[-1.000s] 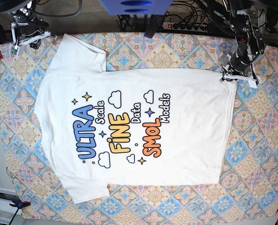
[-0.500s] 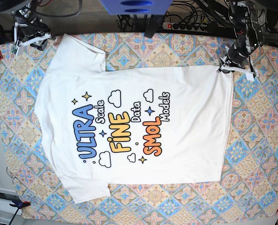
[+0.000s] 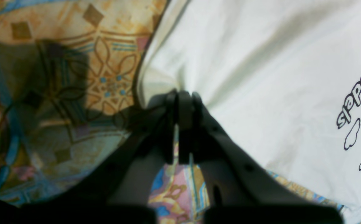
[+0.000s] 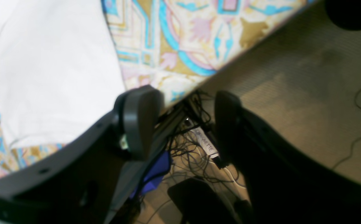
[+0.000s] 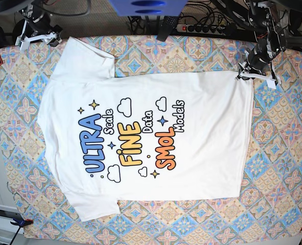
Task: Fold the T-shirt properly
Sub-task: 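Move the right gripper to the other shoulder corner and grasp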
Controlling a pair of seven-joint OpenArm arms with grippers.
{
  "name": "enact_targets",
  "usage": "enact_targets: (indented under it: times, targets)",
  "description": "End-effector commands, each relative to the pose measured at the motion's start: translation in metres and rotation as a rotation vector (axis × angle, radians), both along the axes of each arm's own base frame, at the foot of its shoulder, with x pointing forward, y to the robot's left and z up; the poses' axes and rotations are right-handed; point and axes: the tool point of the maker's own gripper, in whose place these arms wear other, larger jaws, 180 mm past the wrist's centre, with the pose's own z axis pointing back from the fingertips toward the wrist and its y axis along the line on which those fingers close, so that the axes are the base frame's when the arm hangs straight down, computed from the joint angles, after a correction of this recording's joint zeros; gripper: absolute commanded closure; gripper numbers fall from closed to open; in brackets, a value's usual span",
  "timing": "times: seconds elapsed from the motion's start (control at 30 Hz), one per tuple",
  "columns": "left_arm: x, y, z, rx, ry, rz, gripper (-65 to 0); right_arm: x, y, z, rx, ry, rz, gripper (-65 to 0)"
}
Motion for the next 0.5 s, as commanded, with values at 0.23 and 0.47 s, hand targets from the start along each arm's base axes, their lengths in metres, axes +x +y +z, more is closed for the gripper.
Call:
enact_targets:
  times: [0.23,0.47]
  targets:
    - [0.003,0.006,0.005,0.021,-0.011,-0.007,0.0,0.012,0.009,0.011,0.018,-0.079,0.1,-30.4]
    - [0.003,0.006,0.005,0.02,-0.01,-0.006,0.0,0.016,0.035,0.004,0.068,-0.073,0.148,-30.4]
